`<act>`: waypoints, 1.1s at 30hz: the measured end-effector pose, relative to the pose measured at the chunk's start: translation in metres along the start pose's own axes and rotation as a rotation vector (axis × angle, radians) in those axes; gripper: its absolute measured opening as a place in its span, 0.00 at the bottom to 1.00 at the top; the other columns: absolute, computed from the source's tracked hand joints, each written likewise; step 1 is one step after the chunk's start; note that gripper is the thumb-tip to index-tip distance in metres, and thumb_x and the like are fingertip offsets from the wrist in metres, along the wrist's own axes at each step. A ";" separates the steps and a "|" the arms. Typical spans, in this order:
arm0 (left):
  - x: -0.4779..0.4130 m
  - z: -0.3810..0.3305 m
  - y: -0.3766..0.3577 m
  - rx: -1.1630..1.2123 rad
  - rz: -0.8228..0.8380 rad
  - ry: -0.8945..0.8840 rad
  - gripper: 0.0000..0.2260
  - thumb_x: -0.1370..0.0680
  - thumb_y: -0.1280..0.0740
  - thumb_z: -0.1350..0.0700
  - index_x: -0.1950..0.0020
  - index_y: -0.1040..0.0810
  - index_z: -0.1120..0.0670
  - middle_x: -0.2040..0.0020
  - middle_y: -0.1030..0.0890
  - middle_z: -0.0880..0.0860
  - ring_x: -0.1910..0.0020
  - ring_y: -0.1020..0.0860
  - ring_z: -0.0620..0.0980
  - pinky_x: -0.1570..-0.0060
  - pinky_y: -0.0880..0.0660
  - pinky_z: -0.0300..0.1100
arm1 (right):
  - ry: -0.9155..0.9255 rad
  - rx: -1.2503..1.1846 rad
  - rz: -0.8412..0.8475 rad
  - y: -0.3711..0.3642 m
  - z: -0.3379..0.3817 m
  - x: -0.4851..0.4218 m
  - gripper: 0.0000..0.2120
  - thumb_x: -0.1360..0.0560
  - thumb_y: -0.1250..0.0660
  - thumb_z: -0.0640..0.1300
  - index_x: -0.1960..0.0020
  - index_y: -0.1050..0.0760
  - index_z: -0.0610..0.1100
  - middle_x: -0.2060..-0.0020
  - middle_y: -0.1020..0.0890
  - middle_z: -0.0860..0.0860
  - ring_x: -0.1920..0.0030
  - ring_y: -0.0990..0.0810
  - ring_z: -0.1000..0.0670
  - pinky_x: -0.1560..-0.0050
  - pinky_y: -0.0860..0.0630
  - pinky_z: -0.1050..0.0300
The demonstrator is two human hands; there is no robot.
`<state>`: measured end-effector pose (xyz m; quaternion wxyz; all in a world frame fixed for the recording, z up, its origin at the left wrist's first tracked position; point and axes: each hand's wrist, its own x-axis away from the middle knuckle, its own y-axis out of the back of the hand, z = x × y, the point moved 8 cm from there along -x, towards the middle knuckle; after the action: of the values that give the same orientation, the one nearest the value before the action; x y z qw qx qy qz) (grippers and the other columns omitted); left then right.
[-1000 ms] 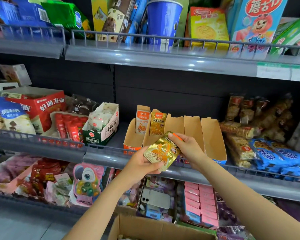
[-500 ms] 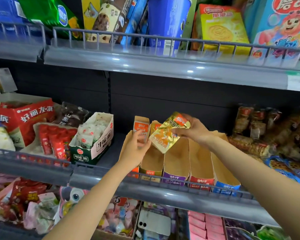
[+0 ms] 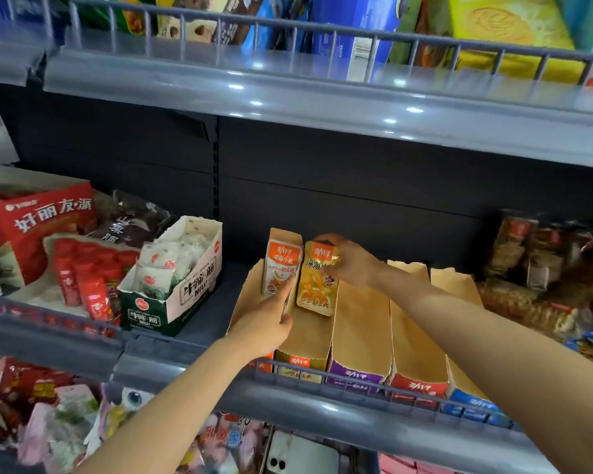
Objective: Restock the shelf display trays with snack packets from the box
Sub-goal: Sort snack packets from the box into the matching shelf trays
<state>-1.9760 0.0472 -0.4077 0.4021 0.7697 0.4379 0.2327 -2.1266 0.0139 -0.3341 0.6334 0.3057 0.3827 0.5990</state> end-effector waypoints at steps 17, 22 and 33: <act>-0.003 -0.005 -0.008 -0.018 -0.032 -0.030 0.31 0.18 0.44 0.48 0.25 0.64 0.41 0.32 0.30 0.51 0.71 0.28 0.44 0.75 0.31 0.36 | 0.043 0.286 -0.260 0.009 -0.012 0.013 0.24 0.27 0.30 0.51 0.32 0.31 0.57 0.34 0.31 0.52 0.31 0.37 0.48 0.29 0.40 0.47; 0.020 -0.024 0.004 -0.071 -0.062 -0.094 0.30 0.19 0.46 0.44 0.23 0.60 0.44 0.26 0.35 0.49 0.62 0.23 0.44 0.71 0.30 0.33 | 0.050 0.087 -0.265 0.016 -0.010 0.038 0.22 0.24 0.36 0.53 0.30 0.33 0.55 0.31 0.31 0.53 0.29 0.36 0.48 0.29 0.37 0.44; 0.141 -0.039 -0.025 -0.118 -0.122 -0.242 0.30 0.21 0.46 0.38 0.22 0.51 0.45 0.23 0.49 0.43 0.24 0.49 0.43 0.28 0.48 0.44 | 0.124 -0.037 -0.035 -0.023 0.008 0.198 0.27 0.22 0.40 0.54 0.25 0.42 0.53 0.25 0.41 0.53 0.26 0.43 0.54 0.30 0.47 0.63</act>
<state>-1.9442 0.1925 -0.4056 0.5098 0.7391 0.4177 0.1389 -2.1100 0.2085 -0.3731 0.6246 0.2494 0.4154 0.6125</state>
